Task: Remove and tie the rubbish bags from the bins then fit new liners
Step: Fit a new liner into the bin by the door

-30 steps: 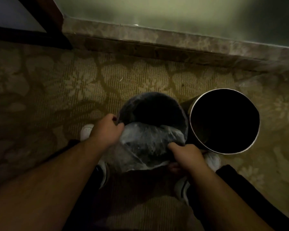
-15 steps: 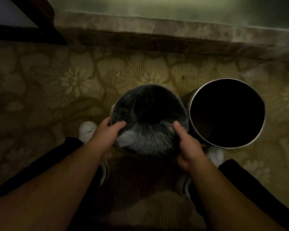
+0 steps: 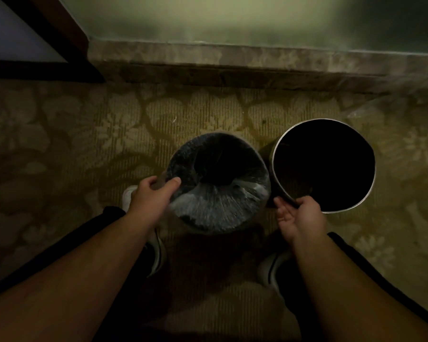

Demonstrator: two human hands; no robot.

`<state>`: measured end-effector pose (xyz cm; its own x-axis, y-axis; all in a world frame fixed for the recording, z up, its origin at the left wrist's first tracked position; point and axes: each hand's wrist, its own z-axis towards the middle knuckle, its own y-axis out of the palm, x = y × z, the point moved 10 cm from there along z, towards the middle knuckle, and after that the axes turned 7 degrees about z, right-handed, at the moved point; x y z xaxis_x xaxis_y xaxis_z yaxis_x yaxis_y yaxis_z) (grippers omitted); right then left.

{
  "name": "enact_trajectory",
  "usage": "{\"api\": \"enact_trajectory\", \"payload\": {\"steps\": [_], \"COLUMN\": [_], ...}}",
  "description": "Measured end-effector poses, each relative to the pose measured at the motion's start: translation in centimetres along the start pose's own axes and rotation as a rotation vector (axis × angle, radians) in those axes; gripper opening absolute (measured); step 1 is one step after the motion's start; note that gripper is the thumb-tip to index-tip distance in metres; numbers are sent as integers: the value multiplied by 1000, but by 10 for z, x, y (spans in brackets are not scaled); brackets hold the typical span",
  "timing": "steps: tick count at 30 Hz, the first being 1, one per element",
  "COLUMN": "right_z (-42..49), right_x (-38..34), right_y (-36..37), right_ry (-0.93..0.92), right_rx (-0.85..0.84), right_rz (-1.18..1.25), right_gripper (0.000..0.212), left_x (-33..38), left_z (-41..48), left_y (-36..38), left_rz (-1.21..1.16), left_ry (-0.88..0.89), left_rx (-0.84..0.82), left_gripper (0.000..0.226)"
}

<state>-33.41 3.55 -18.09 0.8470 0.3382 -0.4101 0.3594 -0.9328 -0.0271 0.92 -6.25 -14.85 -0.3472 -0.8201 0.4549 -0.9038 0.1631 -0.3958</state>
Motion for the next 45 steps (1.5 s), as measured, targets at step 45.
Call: {"api": "enact_trajectory", "payload": {"steps": [45], "right_z": [-280], "right_x": [-36], "right_y": [26], "right_ry": [-708], "right_rx": [-663], "right_rz": [-980], "right_gripper": [42], "left_x": [51], "left_z": [-205], "left_y": [-82], "left_rz": [-132], "left_ry": [441], "left_rx": [-9], "left_gripper": [82]}}
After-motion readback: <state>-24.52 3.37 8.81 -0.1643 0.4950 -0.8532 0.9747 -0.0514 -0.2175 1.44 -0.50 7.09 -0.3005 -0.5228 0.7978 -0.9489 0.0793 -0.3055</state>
